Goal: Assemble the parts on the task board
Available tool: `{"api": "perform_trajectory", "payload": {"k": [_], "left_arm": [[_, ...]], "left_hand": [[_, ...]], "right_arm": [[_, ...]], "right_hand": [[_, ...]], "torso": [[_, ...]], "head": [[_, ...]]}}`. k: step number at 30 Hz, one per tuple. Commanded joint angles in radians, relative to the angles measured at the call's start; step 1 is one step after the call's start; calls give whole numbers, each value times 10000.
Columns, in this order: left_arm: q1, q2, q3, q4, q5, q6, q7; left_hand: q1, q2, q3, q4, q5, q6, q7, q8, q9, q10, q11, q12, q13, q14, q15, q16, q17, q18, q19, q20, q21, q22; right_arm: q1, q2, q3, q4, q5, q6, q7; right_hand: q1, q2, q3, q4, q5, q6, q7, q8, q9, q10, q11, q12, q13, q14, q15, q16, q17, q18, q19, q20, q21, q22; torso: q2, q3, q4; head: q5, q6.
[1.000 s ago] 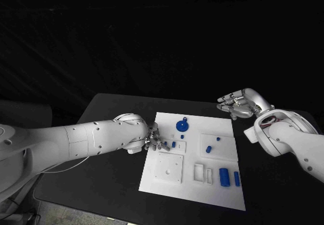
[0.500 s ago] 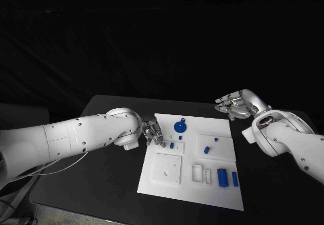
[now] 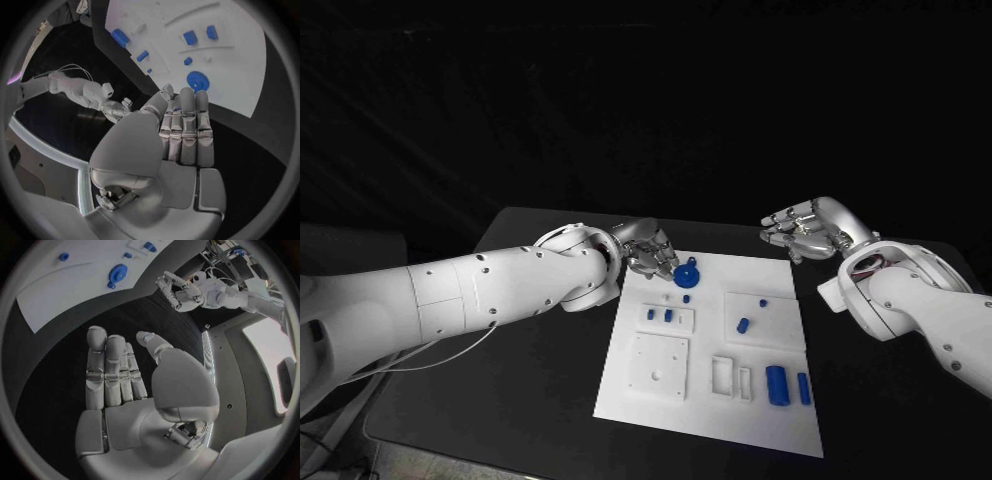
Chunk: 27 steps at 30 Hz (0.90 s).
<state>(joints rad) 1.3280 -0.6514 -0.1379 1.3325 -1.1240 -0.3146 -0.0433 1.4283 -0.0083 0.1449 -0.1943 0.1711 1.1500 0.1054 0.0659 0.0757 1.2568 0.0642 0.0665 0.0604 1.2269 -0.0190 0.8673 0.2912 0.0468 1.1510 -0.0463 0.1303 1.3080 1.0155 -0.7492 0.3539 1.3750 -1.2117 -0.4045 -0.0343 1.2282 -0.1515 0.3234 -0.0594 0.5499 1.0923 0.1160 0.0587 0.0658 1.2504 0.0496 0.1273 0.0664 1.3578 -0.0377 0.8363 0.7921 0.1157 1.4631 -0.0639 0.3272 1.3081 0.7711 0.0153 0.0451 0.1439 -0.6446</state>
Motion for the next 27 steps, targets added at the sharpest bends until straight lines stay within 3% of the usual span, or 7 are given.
{"api": "perform_trajectory", "payload": {"k": [1,3,6,12,16,27], "left_arm": [[-46,273,-95,-320,-1045,-1074,1201],[-60,444,-191,-522,-1256,-1030,1271],[-73,664,-311,-781,-1542,-938,1348],[-83,1120,-534,-1365,-2025,-291,1387],[-86,1414,-663,-1738,-2327,-25,1382],[-147,1826,-801,-2275,-2957,690,1201]], "left_hand": [[-67,-71,134,-47,40,-35,16,-13,-42,-101,-15,-34,-9,290,-56,159,79,172,238,-14,138,250],[-90,-151,267,-127,299,-22,19,-15,-51,-101,-24,-36,-7,385,-70,368,187,214,343,-40,363,271],[-204,-284,537,-262,335,10,-24,-14,-49,-184,2,-45,-10,409,-79,727,359,262,305,-44,869,274],[-464,-393,717,-264,48,-18,-141,-39,-70,-490,68,-48,-13,374,-32,1145,480,317,218,18,1345,238],[-487,-464,873,-286,55,-184,-120,-38,-84,-629,97,-55,-13,406,-30,1393,477,380,231,37,1587,238],[-486,-730,692,-58,-56,-341,-2,-40,-99,-1360,269,-72,-18,398,61,1487,334,426,240,141,1559,181]], "right_arm": [[-6,31,5,-7,-5,25,121],[-6,41,5,-12,-5,23,124],[-6,52,5,-15,-5,21,127],[-6,67,5,-4,-5,24,124],[-6,83,4,8,-5,26,123],[-5,104,4,32,-5,26,120]], "right_hand": [[-31,-31,50,3,16,-51,4,40,4,36,2,-34,-15,-41,0,33,-11,145,171,41,-37,351],[-28,-28,56,0,17,-52,5,40,4,35,2,-35,-16,-40,1,33,-11,145,172,41,-32,352],[-28,-28,56,0,17,-52,5,40,4,35,2,-35,-16,-40,1,33,-11,145,172,41,-32,352],[-28,-28,56,0,17,-52,5,40,4,35,2,-35,-16,-40,1,33,-11,145,172,41,-32,352],[-44,-25,59,5,19,-51,4,40,4,35,3,-35,-15,-39,1,34,-11,145,173,42,-20,354],[-44,-25,59,5,19,-51,4,40,4,35,3,-35,-15,-39,1,34,-11,145,173,42,-20,354]], "torso": [[12,12,-24],[13,17,-20],[11,26,-14],[16,29,-9],[21,25,-19],[6,7,0]], "head": [[-19,35],[-17,39],[-24,29],[-37,31],[-65,30],[-141,7]]}}
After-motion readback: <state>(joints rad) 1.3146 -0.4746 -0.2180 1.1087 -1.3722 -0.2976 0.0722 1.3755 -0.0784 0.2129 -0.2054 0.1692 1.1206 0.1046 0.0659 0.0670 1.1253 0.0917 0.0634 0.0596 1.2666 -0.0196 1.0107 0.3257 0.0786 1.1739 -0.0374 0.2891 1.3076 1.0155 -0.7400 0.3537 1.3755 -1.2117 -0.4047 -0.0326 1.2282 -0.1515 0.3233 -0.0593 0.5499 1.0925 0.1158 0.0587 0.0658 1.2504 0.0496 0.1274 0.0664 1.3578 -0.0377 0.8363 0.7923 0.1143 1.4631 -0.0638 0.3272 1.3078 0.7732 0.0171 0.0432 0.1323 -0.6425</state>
